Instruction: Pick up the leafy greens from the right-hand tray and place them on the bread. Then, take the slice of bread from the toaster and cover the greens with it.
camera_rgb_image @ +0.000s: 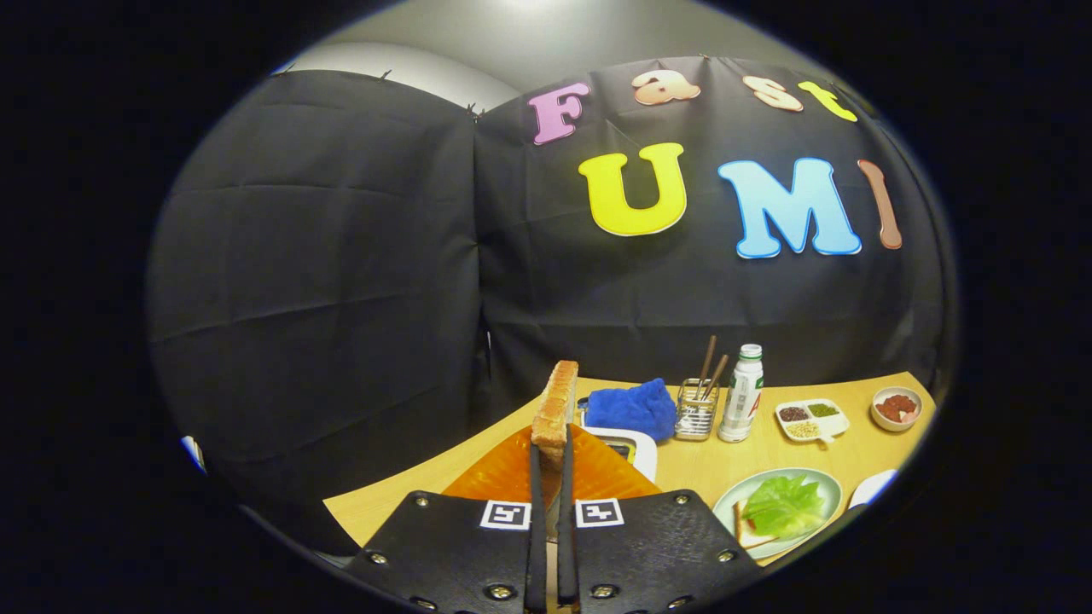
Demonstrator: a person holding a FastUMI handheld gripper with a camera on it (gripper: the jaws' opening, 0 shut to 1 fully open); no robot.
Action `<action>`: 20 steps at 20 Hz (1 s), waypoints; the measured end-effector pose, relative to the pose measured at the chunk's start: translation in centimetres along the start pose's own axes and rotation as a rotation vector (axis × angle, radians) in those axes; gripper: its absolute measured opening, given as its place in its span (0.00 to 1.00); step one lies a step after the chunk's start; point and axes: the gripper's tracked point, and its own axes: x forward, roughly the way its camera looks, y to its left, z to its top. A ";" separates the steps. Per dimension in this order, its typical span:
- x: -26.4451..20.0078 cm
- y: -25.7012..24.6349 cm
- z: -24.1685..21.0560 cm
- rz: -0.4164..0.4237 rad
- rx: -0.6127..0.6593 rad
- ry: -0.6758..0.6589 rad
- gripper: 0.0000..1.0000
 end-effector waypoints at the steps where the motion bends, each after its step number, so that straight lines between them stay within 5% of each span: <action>1: -0.4 -0.5 0.3 -0.001 -0.001 -0.003 0.05; 9: -4.4 -6.6 0.3 -0.034 0.005 -0.018 0.05; 20: -6.7 -17.4 -3.9 -0.206 -0.062 -0.022 0.05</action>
